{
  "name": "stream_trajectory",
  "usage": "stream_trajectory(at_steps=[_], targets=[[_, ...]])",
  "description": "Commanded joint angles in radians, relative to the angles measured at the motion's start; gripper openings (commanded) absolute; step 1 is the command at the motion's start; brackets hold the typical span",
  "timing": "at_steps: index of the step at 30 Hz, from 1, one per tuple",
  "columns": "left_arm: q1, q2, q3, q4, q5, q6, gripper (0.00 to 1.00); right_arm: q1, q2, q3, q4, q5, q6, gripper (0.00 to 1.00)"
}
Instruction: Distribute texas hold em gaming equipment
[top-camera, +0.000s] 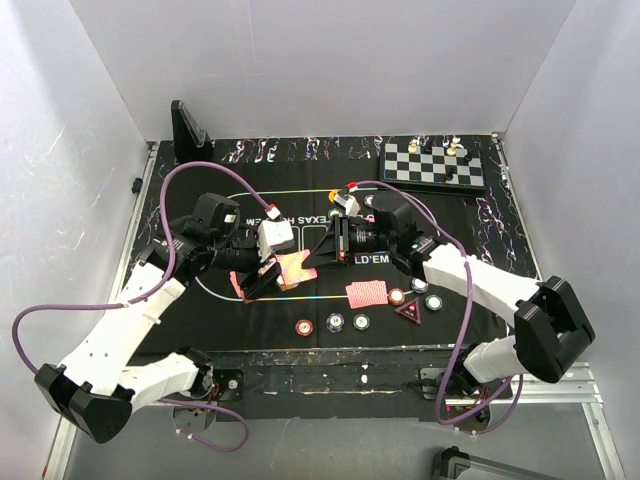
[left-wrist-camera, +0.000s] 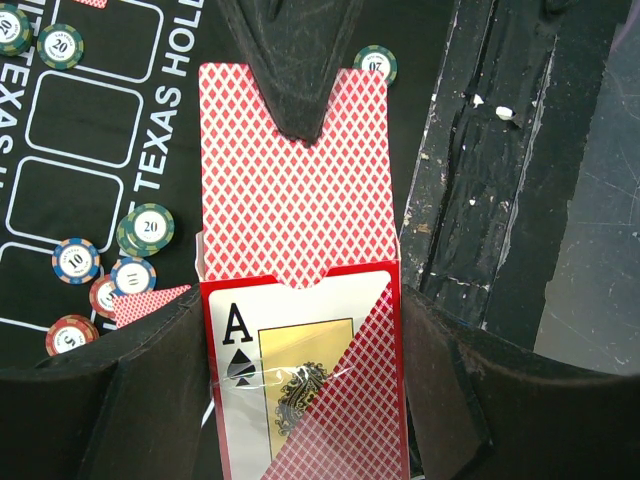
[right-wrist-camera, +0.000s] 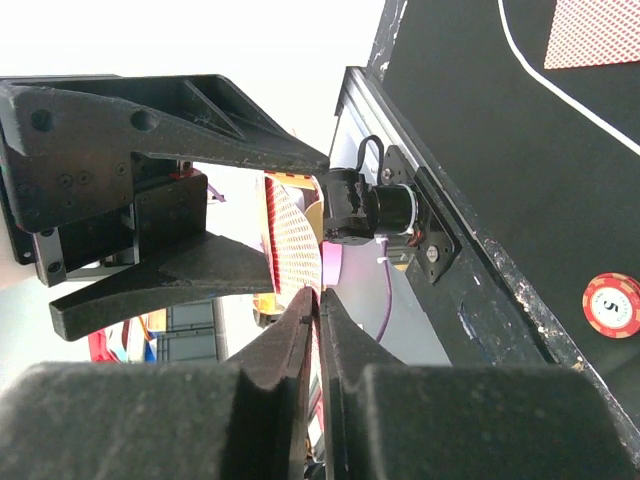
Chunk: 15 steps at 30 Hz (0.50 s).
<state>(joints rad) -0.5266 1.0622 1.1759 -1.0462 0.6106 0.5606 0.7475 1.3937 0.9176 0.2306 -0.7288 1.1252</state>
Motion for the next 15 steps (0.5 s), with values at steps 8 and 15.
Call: stream_trajectory(at_steps=[8, 15], targets=[[0.0, -0.034, 0.011, 0.026, 0.025, 0.01, 0.19, -0.053, -0.107, -0.003, -0.066, -0.008, -0.016, 0.01], [0.0, -0.036, 0.001, 0.022, 0.023, 0.013, 0.19, -0.117, -0.171, 0.035, -0.175, -0.008, -0.068, 0.01]])
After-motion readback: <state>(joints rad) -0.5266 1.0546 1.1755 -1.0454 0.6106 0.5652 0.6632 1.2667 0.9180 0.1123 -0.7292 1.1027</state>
